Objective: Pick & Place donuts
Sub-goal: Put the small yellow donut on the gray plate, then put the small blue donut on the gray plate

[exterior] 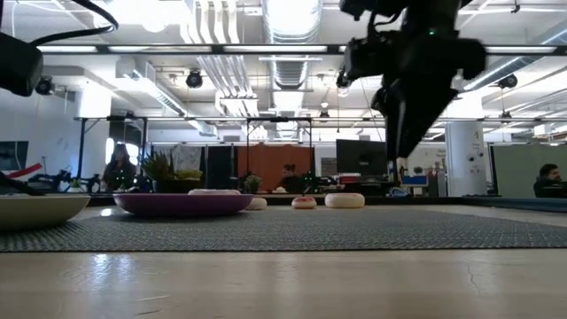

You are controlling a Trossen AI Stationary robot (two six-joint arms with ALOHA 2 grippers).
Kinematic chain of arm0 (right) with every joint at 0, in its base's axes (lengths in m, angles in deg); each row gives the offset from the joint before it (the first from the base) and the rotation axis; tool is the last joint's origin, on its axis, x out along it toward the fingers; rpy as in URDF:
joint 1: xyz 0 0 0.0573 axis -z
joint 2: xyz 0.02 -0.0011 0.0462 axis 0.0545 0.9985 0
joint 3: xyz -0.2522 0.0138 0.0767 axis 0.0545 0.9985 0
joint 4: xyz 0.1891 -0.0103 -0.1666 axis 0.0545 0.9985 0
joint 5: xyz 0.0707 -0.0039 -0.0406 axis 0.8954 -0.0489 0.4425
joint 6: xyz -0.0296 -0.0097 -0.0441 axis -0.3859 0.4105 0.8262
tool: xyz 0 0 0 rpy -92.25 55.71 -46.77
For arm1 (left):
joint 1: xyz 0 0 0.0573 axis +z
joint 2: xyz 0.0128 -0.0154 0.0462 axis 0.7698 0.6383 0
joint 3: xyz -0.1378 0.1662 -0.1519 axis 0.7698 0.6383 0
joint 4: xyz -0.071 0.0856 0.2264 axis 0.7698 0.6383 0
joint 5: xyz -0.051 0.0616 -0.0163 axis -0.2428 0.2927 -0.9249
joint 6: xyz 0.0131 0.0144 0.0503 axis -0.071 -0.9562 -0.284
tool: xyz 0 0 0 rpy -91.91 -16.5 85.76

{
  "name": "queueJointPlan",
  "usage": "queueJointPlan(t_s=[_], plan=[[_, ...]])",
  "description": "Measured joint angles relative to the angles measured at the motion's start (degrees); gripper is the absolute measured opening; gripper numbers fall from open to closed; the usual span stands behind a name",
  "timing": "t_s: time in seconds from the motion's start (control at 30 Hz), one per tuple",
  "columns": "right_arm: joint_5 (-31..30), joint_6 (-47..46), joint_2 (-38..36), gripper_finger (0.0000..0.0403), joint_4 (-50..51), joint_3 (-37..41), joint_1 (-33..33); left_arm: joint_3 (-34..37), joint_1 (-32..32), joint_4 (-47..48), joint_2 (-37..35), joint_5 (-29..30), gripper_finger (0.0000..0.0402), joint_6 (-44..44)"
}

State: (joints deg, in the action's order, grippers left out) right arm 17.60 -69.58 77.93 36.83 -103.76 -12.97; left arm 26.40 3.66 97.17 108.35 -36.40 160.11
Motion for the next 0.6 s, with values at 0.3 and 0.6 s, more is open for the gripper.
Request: queueJointPlan(t_s=[0.3,0.6], plan=[[6.7,6.2,0.0,0.0254,-4.5,-0.4,-4.6,-5.5,0.0,3.8,-0.1,-1.5,0.016,-0.7],[19.4,12.0,0.6,0.0245,-11.6,-0.5,-9.8,-15.1,0.0,7.7,-0.1,12.1,0.0163,-2.0]])
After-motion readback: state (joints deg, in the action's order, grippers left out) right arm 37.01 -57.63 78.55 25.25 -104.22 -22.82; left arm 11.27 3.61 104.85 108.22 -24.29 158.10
